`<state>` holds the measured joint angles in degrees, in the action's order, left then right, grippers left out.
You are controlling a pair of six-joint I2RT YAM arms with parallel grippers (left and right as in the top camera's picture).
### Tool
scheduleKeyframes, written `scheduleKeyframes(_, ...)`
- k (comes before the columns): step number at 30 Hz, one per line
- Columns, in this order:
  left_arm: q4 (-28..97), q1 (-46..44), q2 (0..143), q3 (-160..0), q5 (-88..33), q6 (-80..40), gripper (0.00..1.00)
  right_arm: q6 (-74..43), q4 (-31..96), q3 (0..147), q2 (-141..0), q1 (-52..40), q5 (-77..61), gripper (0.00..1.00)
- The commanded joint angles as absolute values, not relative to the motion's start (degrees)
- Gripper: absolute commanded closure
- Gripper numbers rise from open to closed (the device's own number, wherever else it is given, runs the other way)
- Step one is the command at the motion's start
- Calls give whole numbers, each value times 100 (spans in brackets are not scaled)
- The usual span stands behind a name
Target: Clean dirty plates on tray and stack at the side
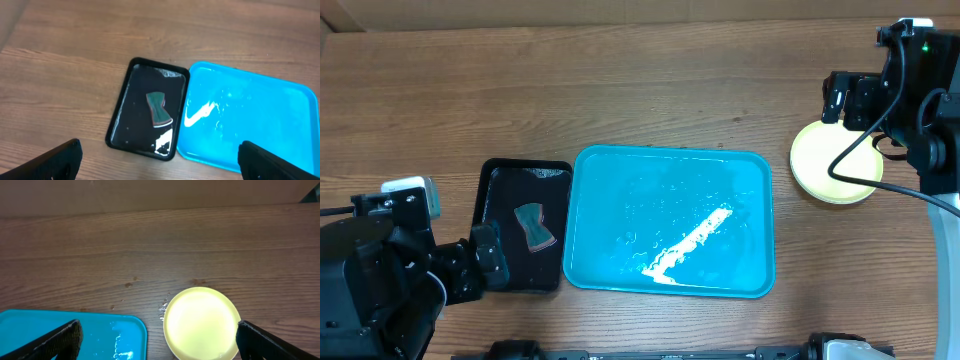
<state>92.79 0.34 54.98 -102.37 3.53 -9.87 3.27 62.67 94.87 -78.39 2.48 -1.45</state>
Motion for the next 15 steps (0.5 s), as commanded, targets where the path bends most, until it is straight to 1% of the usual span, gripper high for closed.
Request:
scheduleKeyframes(1, 8886, -3, 5507, -10296, 475, -775, 0, 366, 6246, 9596, -7813, 226, -115, 0)
scheduleKeyframes(4, 7950, -1, 5481, -10156, 443, -714, 0, 366, 6246, 9596, -7813, 226, -115, 0)
scheduleKeyframes(7, 6353, 10, 5133, -9588, 327, -567, 0, 366, 6246, 9596, -7813, 226, -115, 0)
scheduleKeyframes(11, 3905, 10, 4182, -8053, 30, -381, 0, 366, 6246, 9596, -7813, 226, -115, 0)
scheduleKeyframes(15, 1925, 54, 3124, -6322, -176, -379, 1, 366, 6246, 9596, -7813, 226, -115, 0)
